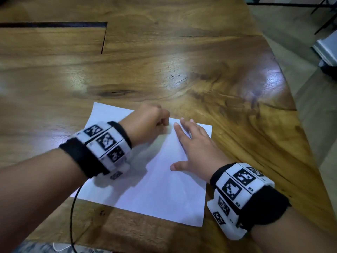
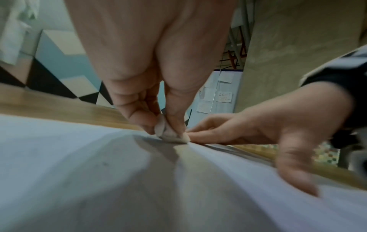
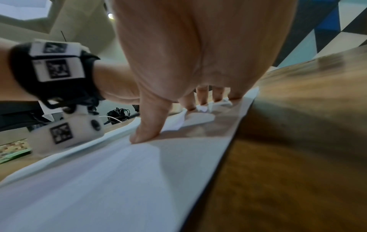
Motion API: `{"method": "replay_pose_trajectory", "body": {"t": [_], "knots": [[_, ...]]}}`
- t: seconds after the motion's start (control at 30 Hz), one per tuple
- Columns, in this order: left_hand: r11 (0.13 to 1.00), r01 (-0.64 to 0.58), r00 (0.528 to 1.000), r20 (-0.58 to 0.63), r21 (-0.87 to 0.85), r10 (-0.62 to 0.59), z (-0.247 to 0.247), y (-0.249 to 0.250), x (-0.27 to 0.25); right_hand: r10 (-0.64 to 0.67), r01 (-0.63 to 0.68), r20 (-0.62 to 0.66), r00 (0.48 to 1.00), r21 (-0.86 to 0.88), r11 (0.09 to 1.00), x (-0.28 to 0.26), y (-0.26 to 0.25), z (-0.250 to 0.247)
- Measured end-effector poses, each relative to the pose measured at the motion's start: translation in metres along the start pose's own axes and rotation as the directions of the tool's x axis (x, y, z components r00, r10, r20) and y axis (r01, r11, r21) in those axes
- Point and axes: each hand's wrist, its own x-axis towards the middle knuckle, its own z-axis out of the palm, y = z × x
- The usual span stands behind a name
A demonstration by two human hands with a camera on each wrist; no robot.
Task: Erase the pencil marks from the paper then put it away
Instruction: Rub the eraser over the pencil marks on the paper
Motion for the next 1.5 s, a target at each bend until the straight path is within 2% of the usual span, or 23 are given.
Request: {"method": "replay_pose_trajectory", "body": {"t": [0.1, 0.23, 0.3, 0.37, 0.53, 0.6, 0.7, 0.73, 0.77, 0.87, 0.93, 1.03, 1.17, 1.23, 1.3, 1.37, 1.43, 1.5], "knots": [[1.0, -0.01, 1.0, 0.006, 0.006, 0.01, 0.001, 0.003, 0.002, 0.001, -0.001, -0.001, 1.0, 0.0, 1.0, 0.0, 0.0, 0.0], [0.991, -0.13, 0.975, 0.178, -0.035, 0.134, 0.008, 0.006, -0.059, -0.001, 0.001, -0.005, 1.0, -0.004, 1.0, 0.001, 0.001, 0.001], [0.993, -0.106, 0.958, 0.263, -0.056, 0.117, 0.012, 0.003, -0.084, 0.004, -0.004, 0.0, 1.0, 0.003, 1.0, 0.001, 0.001, 0.001], [0.995, -0.087, 0.951, 0.293, -0.056, 0.099, 0.011, 0.003, -0.087, 0.006, -0.006, 0.002, 1.0, 0.008, 1.0, 0.001, 0.001, 0.001], [0.993, -0.111, 0.986, 0.118, -0.042, 0.115, 0.008, 0.008, -0.05, 0.006, -0.006, -0.005, 1.0, 0.001, 1.0, 0.002, 0.001, 0.003], [0.99, -0.127, 0.979, 0.151, -0.065, 0.135, 0.011, 0.007, -0.062, 0.006, -0.006, -0.004, 1.0, -0.003, 1.0, 0.003, 0.001, 0.003], [0.988, -0.146, 0.948, 0.28, -0.043, 0.152, 0.02, 0.008, -0.099, 0.009, -0.009, -0.001, 1.0, 0.002, 1.0, 0.002, 0.002, 0.003], [0.983, -0.181, 0.94, 0.291, -0.022, 0.179, 0.022, 0.008, -0.107, 0.009, -0.009, 0.0, 1.0, 0.009, 1.0, 0.002, 0.002, 0.003], [0.977, -0.215, 0.935, 0.289, 0.006, 0.204, 0.025, 0.004, -0.11, 0.008, -0.008, 0.002, 1.0, 0.018, 1.0, 0.001, 0.002, 0.002], [0.984, -0.153, 0.956, 0.238, -0.089, 0.17, 0.022, 0.004, -0.094, 0.005, -0.005, 0.001, 1.0, 0.016, 1.0, 0.001, 0.002, 0.002], [0.99, -0.109, 0.982, 0.143, -0.092, 0.121, 0.014, 0.004, -0.073, 0.009, -0.009, -0.001, 1.0, 0.016, 1.0, 0.001, 0.002, 0.002], [0.993, -0.093, 0.988, 0.119, -0.077, 0.101, 0.007, 0.008, -0.058, 0.011, -0.012, 0.006, 1.0, 0.023, 1.0, 0.001, 0.001, 0.002], [0.984, -0.151, 0.953, 0.251, -0.095, 0.17, 0.015, 0.011, -0.093, 0.01, -0.01, 0.007, 1.0, 0.027, 1.0, 0.0, 0.002, 0.002], [0.986, -0.104, 0.926, 0.35, -0.133, 0.145, 0.017, 0.01, -0.109, 0.01, -0.01, 0.012, 1.0, 0.025, 1.0, 0.0, 0.001, 0.001], [0.984, -0.086, 0.921, 0.364, -0.154, 0.137, 0.013, 0.008, -0.105, 0.01, -0.01, 0.008, 1.0, 0.026, 1.0, -0.001, 0.001, 0.001], [0.986, -0.081, 0.948, 0.295, -0.149, 0.122, 0.01, 0.008, -0.086, 0.008, -0.008, 0.003, 1.0, 0.027, 1.0, 0.0, 0.001, 0.002], [0.99, -0.075, 0.984, 0.153, -0.119, 0.093, 0.007, 0.007, -0.063, 0.009, -0.009, -0.002, 1.0, 0.029, 1.0, 0.0, 0.001, 0.002], [0.993, -0.072, 0.991, 0.104, -0.096, 0.082, 0.009, 0.008, -0.054, 0.009, -0.009, -0.001, 1.0, 0.027, 1.0, 0.001, 0.001, 0.002]]}}
